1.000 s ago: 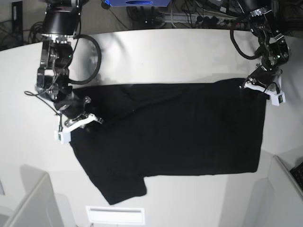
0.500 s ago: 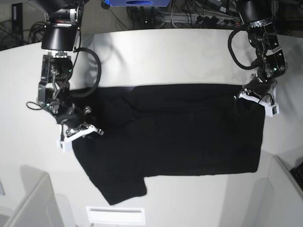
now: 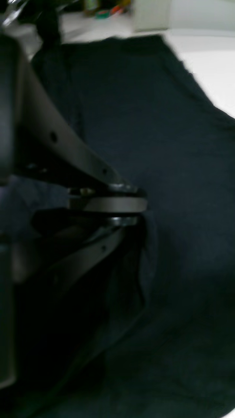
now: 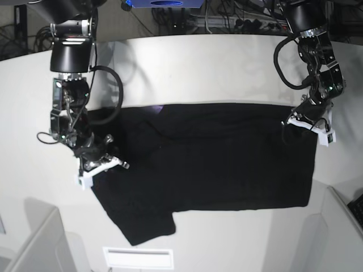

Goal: Fold the T-shirt properly

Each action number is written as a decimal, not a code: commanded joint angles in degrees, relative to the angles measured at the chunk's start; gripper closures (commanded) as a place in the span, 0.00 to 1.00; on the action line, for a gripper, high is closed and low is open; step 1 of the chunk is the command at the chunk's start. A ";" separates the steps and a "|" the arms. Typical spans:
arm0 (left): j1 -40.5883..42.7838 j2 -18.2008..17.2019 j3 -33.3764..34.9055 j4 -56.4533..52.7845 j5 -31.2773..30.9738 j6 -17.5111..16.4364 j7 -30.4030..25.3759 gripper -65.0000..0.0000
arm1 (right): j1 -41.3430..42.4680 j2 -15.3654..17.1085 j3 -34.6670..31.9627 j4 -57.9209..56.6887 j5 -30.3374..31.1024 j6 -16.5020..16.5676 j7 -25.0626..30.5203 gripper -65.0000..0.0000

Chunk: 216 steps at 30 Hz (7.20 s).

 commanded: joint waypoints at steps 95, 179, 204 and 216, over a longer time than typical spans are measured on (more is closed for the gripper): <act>-0.43 6.25 -23.85 -11.89 -0.78 -11.05 -7.69 0.30 | -20.86 -5.91 17.07 10.59 0.67 -7.44 8.89 0.48; 24.01 4.41 -24.12 7.19 -1.04 -11.40 -0.48 0.88 | -46.88 -8.72 22.34 28.87 7.09 -7.53 10.12 1.00; 21.82 3.35 -37.57 9.83 -1.13 -11.49 -0.56 0.31 | -46.79 -6.79 30.96 32.39 12.36 -7.71 10.12 0.56; 15.49 2.56 -31.77 12.73 -0.78 -11.49 -0.56 0.95 | -31.50 -3.01 27.88 29.84 12.28 -7.71 1.68 0.56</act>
